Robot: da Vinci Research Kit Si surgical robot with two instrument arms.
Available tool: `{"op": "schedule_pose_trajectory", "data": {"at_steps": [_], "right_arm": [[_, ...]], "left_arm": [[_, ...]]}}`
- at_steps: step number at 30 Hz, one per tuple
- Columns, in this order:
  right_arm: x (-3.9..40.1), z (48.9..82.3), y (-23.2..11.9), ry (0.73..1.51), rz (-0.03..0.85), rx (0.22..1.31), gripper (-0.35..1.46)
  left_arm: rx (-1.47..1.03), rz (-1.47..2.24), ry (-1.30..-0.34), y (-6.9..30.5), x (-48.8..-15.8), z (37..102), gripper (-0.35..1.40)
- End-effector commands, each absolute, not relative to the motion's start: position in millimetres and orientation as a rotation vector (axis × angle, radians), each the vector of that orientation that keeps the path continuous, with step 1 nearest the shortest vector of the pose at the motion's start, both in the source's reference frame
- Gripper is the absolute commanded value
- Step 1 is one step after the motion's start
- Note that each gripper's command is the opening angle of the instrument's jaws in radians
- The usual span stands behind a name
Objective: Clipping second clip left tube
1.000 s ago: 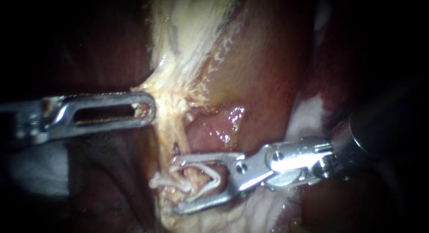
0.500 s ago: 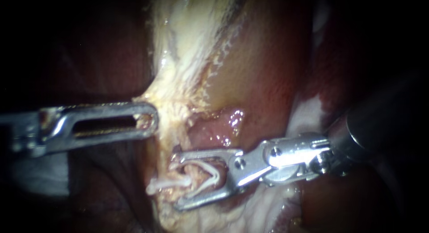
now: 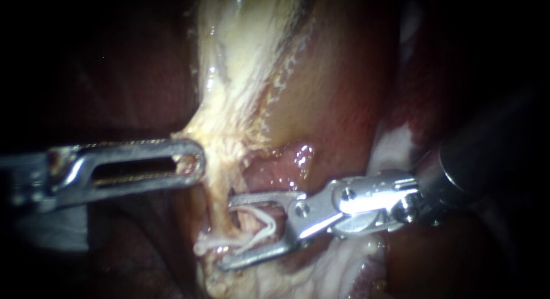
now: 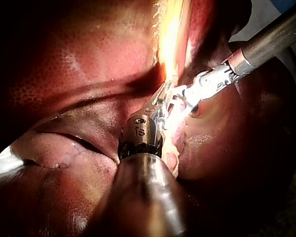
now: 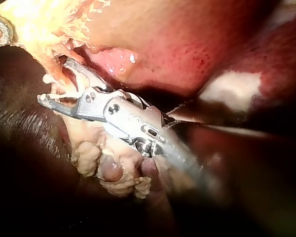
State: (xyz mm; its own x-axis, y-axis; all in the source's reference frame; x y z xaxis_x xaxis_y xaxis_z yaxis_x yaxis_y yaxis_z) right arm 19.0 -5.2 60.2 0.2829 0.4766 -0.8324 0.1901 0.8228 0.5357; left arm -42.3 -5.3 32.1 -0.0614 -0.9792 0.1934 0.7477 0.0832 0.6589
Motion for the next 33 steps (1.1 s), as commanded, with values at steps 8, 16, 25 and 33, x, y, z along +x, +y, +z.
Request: {"op": "schedule_pose_trajectory", "data": {"at_steps": [8,16,25,33], "right_arm": [[19.8,58.8,-6.0,1.309,0.181,0.67,0.59],[21.1,58.7,-6.6,1.311,0.18,0.715,0.58],[22.1,59.5,-6.8,1.294,0.217,0.69,0.48],[20.6,60.1,-6.5,1.226,0.224,0.655,-0.35]], "left_arm": [[0.407,-1.474,-0.735,-4.9,-42.0,33.0,-0.35],[0.409,-1.471,-0.735,-4.6,-41.8,33.6,-0.35],[0.412,-1.47,-0.736,-4.6,-41.8,33.8,-0.35],[0.412,-1.469,-0.736,-4.6,-41.8,34.0,-0.35]]}}
